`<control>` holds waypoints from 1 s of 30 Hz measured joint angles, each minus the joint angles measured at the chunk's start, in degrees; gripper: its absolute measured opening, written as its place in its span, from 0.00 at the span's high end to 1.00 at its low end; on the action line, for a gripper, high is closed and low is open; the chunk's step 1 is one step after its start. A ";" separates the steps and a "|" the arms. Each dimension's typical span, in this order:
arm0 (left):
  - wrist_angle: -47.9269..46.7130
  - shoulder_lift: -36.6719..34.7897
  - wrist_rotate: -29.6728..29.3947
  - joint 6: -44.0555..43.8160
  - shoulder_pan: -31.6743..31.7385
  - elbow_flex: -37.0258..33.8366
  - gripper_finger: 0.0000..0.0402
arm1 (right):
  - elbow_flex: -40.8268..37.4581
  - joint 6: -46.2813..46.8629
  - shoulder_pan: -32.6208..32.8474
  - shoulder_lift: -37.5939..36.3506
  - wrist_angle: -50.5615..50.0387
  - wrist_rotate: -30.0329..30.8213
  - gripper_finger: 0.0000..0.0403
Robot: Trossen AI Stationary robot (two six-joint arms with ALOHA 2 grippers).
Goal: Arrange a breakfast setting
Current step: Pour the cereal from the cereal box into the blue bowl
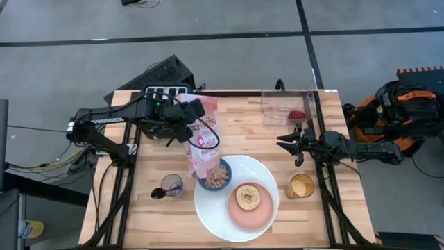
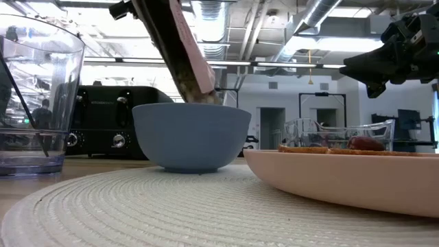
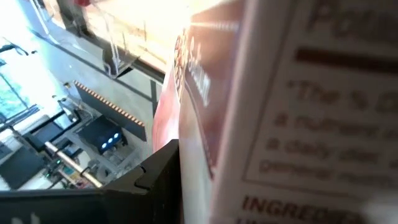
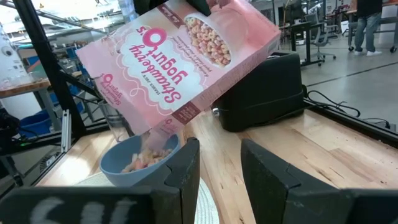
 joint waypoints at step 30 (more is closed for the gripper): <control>-3.21 0.00 14.41 -5.91 6.94 0.00 0.55 | 0.02 0.02 -0.02 0.00 0.00 0.02 0.66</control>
